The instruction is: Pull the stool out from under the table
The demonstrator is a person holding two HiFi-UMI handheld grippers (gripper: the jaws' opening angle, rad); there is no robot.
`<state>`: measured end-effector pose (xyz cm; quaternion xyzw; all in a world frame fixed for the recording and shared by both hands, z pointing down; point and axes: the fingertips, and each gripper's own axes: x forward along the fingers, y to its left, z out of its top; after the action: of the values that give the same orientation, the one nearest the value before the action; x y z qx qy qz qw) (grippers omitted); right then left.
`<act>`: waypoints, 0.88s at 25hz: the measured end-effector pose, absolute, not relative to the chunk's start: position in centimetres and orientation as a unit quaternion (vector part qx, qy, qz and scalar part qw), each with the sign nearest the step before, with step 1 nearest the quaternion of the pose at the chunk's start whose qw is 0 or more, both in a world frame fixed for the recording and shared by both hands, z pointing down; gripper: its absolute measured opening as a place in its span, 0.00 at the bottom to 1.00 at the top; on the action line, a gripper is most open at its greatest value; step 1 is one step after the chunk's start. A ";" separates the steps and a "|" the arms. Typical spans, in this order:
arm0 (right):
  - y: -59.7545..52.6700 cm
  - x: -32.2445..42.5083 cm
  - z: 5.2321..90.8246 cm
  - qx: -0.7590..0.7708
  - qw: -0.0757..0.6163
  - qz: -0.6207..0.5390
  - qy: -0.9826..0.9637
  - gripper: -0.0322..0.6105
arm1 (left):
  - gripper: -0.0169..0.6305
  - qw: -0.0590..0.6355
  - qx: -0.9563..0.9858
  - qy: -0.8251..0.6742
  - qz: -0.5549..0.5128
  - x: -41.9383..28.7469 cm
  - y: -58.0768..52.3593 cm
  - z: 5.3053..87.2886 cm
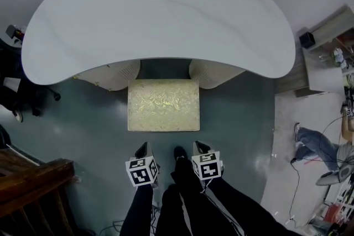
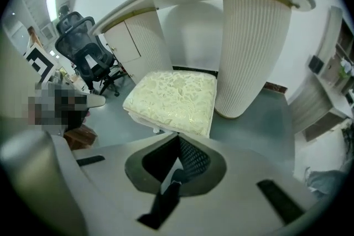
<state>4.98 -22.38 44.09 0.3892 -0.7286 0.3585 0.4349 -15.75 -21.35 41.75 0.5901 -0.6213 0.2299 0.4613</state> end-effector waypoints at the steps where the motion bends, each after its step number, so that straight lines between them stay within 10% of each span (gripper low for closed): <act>1: -22.2 5.0 42.9 0.388 0.434 0.356 -0.731 0.06 | 0.04 0.461 0.590 -0.622 0.228 -15.6 -21.3 40.6; 22: -19.7 4.6 29.9 0.370 0.408 0.332 -0.766 0.05 | 0.04 0.432 0.611 -0.624 0.225 -14.7 -18.4 27.0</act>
<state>4.61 -19.66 29.95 0.3697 -0.7659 0.3322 0.4079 -14.68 -18.37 26.97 0.6113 -0.6238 0.2248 0.4321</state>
